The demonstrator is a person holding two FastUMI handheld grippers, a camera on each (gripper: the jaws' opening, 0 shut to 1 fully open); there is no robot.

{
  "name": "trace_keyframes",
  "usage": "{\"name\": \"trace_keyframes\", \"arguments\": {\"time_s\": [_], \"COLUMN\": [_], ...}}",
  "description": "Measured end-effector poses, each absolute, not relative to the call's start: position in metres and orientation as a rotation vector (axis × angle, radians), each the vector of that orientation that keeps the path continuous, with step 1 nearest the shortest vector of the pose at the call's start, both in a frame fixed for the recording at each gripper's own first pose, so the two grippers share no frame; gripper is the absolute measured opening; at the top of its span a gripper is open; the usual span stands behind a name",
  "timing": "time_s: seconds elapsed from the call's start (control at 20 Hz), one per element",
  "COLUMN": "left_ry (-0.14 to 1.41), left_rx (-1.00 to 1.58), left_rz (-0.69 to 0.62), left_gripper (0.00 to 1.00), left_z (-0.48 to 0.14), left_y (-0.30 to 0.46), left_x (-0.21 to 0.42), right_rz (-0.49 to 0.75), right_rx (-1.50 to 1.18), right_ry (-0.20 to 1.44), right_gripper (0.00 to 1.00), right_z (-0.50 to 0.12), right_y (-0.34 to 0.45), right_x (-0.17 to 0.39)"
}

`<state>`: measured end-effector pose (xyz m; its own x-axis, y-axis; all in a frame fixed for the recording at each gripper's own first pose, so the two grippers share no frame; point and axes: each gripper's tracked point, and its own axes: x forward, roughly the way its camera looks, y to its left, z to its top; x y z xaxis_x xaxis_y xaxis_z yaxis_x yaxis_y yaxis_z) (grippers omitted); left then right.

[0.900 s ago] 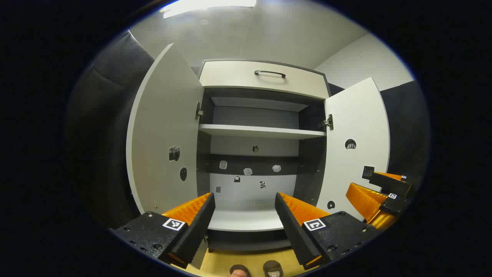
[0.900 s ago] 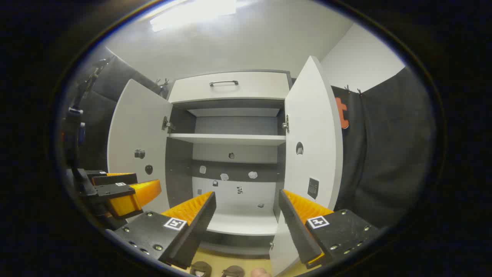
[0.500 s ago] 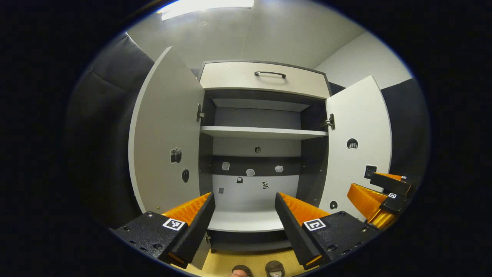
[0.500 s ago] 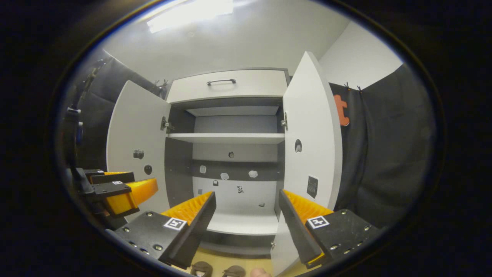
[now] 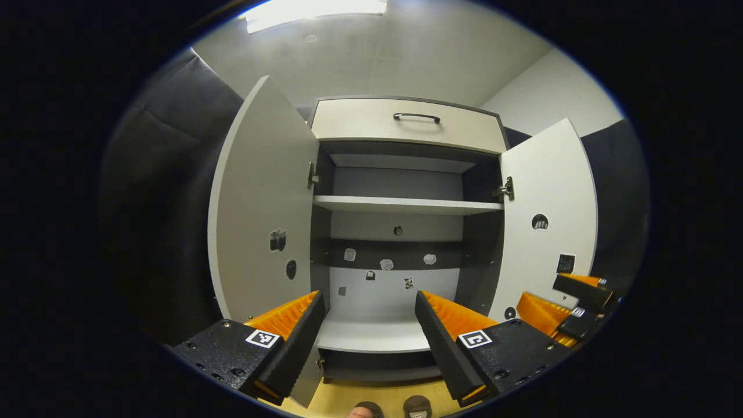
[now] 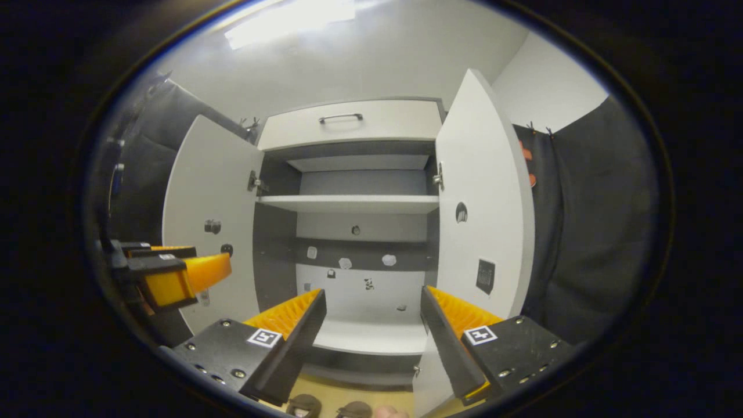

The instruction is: Grab one shoe with the right hand and put it into the shoe cabinet, grab the other shoe with the left hand and put it into the shoe cabinet; then close the right door with the right hand and the left door with the left hand.

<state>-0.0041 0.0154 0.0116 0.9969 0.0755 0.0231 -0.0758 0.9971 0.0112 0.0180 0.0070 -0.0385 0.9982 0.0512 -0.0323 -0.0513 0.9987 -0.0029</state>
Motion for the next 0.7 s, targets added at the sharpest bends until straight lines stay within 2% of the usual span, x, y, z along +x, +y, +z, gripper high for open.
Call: {"name": "trace_keyframes", "arguments": {"time_s": [0.3,0.7], "left_ry": [-0.026,-0.028], "left_rx": [0.022,0.021], "left_rz": [0.119,0.179], "left_gripper": [0.96,0.96], "left_z": [0.015,0.018], "left_y": [0.034,0.065], "left_x": [-0.006,-0.012], "right_rz": [0.145,0.221], "right_rx": [-0.01,-0.006], "right_ry": [0.235,0.58], "right_gripper": [0.99,0.99], "right_z": [-0.175,-0.364], "right_y": [0.047,0.079], "right_x": [0.015,-0.022]}}
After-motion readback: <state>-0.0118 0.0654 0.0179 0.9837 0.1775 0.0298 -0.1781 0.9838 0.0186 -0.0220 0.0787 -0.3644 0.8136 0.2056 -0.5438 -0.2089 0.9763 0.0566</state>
